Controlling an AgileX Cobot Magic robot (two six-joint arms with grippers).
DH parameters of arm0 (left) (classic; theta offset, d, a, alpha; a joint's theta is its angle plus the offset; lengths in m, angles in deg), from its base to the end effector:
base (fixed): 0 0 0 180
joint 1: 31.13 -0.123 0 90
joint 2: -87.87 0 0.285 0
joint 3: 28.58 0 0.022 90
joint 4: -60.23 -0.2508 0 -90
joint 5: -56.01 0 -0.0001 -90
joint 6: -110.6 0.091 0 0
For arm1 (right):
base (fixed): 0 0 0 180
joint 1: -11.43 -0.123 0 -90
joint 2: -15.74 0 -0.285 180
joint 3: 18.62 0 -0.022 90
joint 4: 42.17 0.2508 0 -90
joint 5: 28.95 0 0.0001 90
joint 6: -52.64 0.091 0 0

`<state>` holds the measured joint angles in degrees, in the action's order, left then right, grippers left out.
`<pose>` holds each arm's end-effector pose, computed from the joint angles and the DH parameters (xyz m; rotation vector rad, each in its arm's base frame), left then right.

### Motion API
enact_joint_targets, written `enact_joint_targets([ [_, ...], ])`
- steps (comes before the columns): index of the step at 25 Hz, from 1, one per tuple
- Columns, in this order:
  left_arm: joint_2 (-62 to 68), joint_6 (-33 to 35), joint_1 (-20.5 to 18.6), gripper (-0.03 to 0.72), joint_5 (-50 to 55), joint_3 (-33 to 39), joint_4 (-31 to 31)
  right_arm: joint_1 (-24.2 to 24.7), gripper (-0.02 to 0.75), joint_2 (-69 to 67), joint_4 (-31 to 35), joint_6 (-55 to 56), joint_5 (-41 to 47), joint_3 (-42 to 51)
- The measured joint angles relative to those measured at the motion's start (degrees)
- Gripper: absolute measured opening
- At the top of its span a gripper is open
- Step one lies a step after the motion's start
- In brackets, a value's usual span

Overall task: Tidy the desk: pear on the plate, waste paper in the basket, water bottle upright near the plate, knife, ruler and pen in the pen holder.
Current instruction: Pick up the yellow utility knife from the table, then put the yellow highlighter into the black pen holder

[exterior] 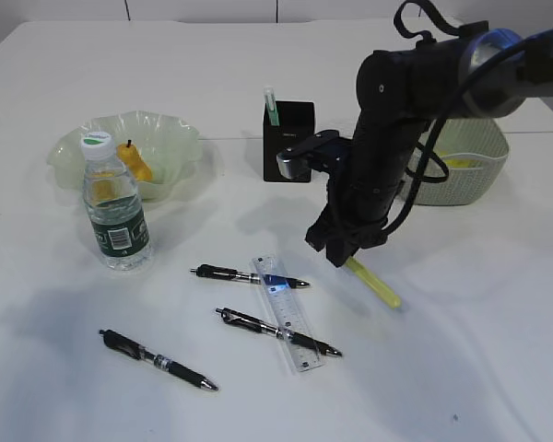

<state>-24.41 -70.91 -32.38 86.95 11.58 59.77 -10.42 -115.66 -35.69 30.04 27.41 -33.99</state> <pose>0.1972 0.0047 0.2621 -0.0519 2.4223 0.0061 0.4012 0.1701 0.1567 -1.0576 2.8125 0.1465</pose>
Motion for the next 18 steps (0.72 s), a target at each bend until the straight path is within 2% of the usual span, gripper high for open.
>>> enact_joint_targets([
  [7, 0.0, 0.0, 0.0, 0.402, 0.02, 0.0, 0.0, 0.0, 0.125, -0.11, -0.99, 2.17, -0.41, -5.14],
  [18, 0.0, 0.0, 0.0, 0.402, 0.24, 0.0, 0.0, 0.88, 0.125, -0.21, -2.47, 5.5, -11.89, -9.51],
])
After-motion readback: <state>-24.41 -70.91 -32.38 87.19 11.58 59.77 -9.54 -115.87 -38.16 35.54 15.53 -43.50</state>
